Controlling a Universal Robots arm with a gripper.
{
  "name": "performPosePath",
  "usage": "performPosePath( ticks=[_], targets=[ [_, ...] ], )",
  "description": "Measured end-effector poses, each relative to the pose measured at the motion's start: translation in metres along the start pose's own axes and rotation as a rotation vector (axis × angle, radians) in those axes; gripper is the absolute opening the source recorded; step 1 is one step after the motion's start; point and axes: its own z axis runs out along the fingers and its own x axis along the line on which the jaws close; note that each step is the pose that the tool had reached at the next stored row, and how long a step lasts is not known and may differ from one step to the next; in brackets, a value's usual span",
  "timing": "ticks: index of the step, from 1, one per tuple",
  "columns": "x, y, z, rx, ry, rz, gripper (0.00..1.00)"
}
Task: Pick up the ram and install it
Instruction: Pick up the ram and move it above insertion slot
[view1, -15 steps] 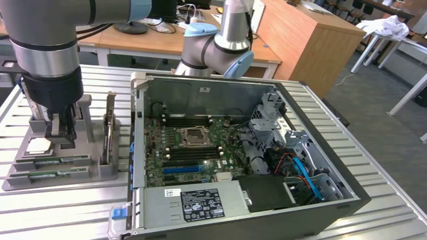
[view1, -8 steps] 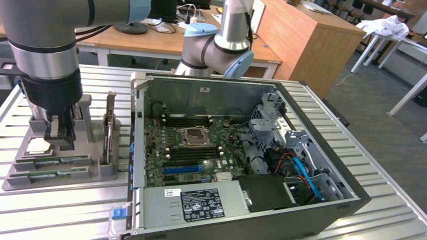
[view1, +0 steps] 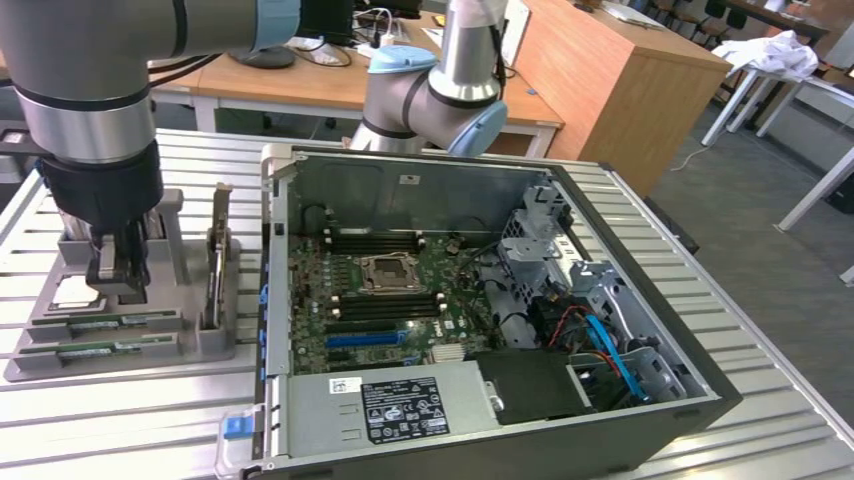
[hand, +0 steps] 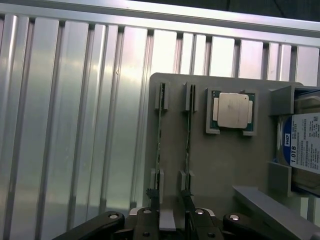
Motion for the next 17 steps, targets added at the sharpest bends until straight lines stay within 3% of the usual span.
performPosePath(
  ticks=[17],
  targets=[
    [0.0048,0.0042,0.0055,0.0002,-0.0001,0.0,0.3]
  ],
)
